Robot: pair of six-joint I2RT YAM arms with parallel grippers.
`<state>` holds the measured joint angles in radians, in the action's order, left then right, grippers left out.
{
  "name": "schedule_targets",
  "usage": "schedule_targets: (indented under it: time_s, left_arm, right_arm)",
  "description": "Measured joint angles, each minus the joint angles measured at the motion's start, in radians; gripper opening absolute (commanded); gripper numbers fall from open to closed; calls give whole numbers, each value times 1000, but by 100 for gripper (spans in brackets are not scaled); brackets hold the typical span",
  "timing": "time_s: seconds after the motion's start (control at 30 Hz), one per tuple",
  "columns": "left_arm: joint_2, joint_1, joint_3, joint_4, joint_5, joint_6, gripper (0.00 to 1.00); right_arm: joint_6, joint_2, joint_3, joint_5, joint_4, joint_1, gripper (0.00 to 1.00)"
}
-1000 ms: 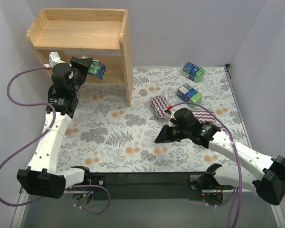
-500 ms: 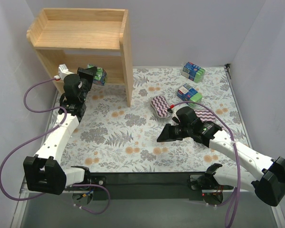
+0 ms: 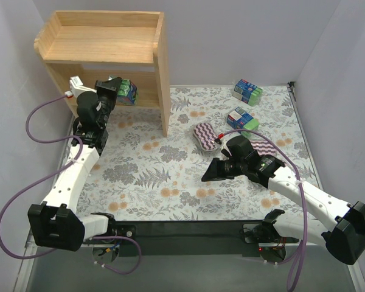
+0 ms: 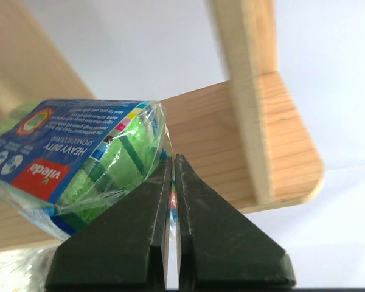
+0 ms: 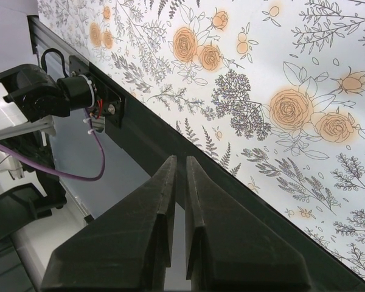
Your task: Place and organize the cleaning sponges onto the shelf
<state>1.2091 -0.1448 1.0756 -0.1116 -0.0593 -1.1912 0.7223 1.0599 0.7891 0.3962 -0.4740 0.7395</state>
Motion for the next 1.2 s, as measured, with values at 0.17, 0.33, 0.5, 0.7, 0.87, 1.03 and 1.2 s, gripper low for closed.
schedule_targets:
  time_s: [0.17, 0.33, 0.5, 0.7, 0.87, 1.03, 1.2]
  left_arm:
    - [40, 5, 17, -106, 23, -28, 0]
    - [137, 11, 10, -196, 37, -60, 0]
    - [212, 25, -8, -281, 50, -87, 0]
    - [164, 25, -57, -279, 69, -82, 0]
    - [51, 21, -176, -247, 93, -76, 0]
    - [-1, 6, -300, -179, 97, -75, 0]
    - [47, 5, -277, -175, 127, -75, 0]
  right_arm:
    - [-2, 0, 0, 4, 0, -3, 5]
    - [-13, 0, 0, 8, -4, -16, 4]
    - [-30, 0, 0, 15, -23, -32, 2]
    - [-45, 3, 0, 23, -34, -41, 2]
    - [-52, 19, 0, 27, -34, -45, 1]
    - [-53, 34, 0, 29, -34, -45, 1]
    - [-53, 35, 0, 30, -34, -45, 1]
